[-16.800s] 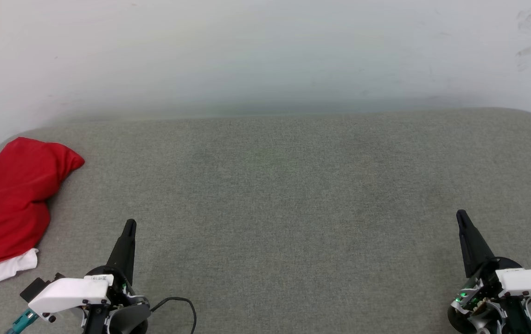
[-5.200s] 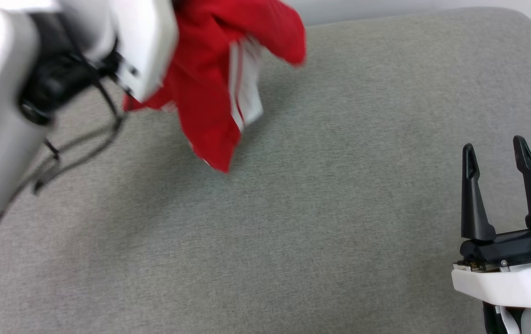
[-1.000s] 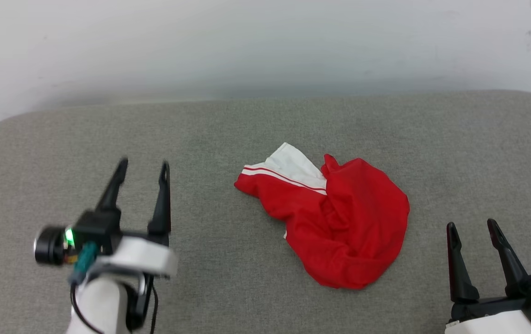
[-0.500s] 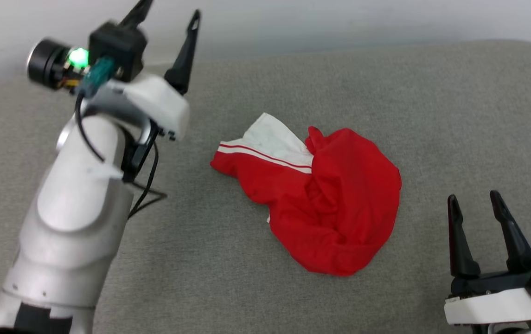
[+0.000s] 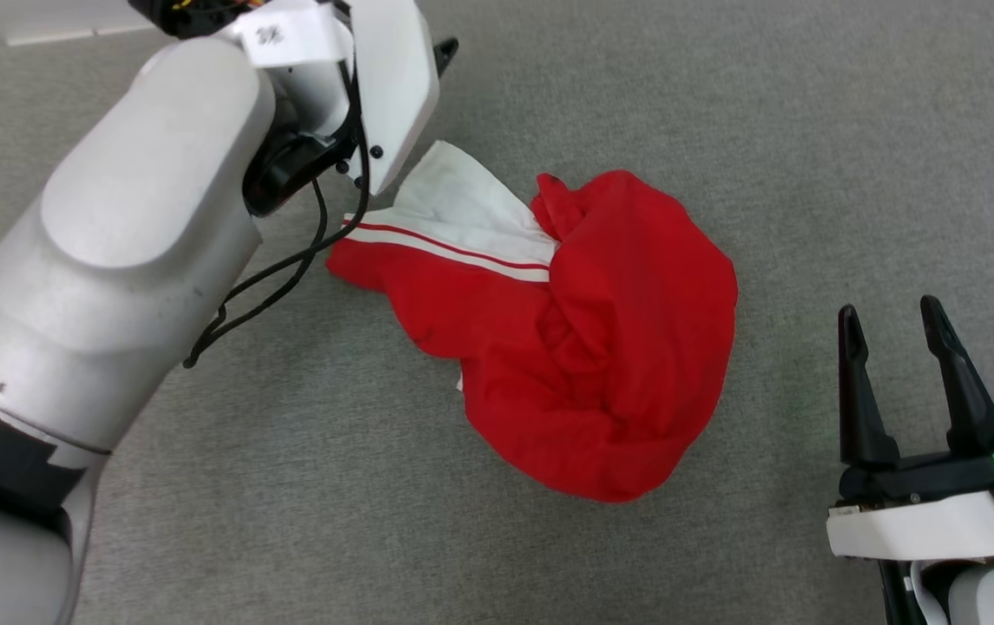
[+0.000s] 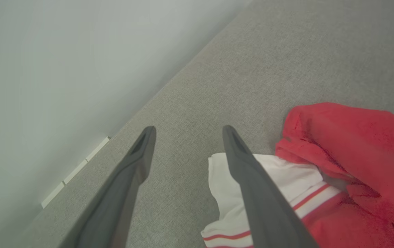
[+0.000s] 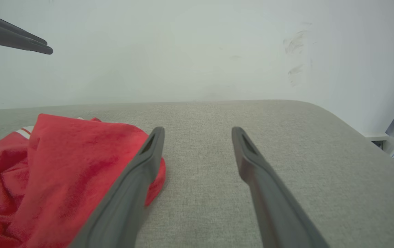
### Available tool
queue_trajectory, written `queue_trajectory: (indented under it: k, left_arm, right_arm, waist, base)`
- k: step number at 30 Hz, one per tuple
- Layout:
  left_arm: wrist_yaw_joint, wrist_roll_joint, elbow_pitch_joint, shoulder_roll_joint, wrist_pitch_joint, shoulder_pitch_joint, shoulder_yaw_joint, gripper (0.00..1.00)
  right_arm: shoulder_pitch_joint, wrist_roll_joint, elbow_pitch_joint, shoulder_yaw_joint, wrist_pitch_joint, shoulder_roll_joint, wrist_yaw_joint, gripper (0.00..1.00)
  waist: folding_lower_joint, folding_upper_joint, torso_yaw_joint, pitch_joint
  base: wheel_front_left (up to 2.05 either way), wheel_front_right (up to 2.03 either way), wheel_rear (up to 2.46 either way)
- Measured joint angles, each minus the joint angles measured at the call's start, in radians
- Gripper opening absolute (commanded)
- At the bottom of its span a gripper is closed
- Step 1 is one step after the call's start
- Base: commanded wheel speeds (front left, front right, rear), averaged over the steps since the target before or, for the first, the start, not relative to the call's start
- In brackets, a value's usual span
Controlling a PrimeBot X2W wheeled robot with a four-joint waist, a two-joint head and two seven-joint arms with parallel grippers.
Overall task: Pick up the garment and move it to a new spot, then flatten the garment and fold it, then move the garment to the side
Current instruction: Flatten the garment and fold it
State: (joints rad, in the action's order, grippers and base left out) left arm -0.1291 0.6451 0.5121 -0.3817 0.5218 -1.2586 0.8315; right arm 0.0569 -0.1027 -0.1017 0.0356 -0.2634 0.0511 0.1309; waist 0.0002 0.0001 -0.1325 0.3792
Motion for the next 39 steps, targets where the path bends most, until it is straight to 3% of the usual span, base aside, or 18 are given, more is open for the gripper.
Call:
queue_trajectory:
  k: [9, 15, 19, 20, 21, 26, 32, 39]
  left_arm:
    - [0.0, 0.202, 0.021, -0.044, 0.269, -0.113, 0.258, 1.0]
    - [0.0, 0.275, 0.03, -0.071, 0.342, -0.121, 0.397, 1.0]
    - [0.002, 0.289, -0.011, -0.099, 0.368, -0.122, 0.421, 1.0]
    - [0.003, 0.287, -0.017, -0.102, 0.368, -0.121, 0.423, 0.35]
    - [0.004, 0.284, -0.022, -0.104, 0.364, -0.118, 0.425, 0.0]
    - [0.0, 0.275, -0.037, -0.098, 0.283, -0.109, 0.446, 0.0]
    - [0.0, 0.289, -0.05, -0.117, 0.085, -0.125, 0.45, 0.0]
    - [0.0, 0.345, 0.018, -0.267, -0.024, -0.056, 0.441, 0.0]
  right_arm:
    - [0.049, -0.014, -0.006, -0.011, 0.0, 0.0, 0.0, 1.0]
    - [0.072, -0.023, -0.013, -0.017, 0.0, 0.0, 0.0, 1.0]
    - [0.077, -0.029, -0.011, -0.016, 0.0, 0.0, 0.0, 1.0]
    - [0.078, -0.028, -0.009, -0.016, 0.0, 0.0, 0.0, 1.0]
    - [0.078, -0.028, -0.009, -0.014, 0.0, 0.0, 0.0, 1.0]
    - [0.076, -0.015, -0.008, -0.006, 0.0, 0.0, 0.0, 1.0]
    - [0.051, 0.006, -0.004, 0.0, 0.0, 0.0, 0.0, 1.0]
    - [0.026, 0.023, -0.006, 0.003, 0.0, 0.0, 0.0, 1.0]
  waist:
    - [0.0, 0.0, -0.045, 0.092]
    - [-0.0001, 0.0, -0.074, 0.142]
    - [-0.0002, 0.0, -0.086, 0.16]
    - [-0.0002, 0.0, -0.085, 0.158]
    - [-0.0002, 0.0, -0.083, 0.156]
    - [-0.0002, 0.0, -0.06, 0.13]
    - [-0.0002, 0.0, -0.011, 0.07]
    - [-0.0002, 0.0, 0.063, 0.003]
  base:
    - [0.0, 0.0, 0.0]
    - [0.0, 0.0, 0.0]
    - [0.0, 0.0, 0.0]
    - [0.0, 0.0, 0.0]
    - [0.0, 0.0, 0.0]
    - [0.0, 0.0, 0.0]
    - [0.0, 0.0, 0.0]
    - [0.0, 0.0, 0.0]
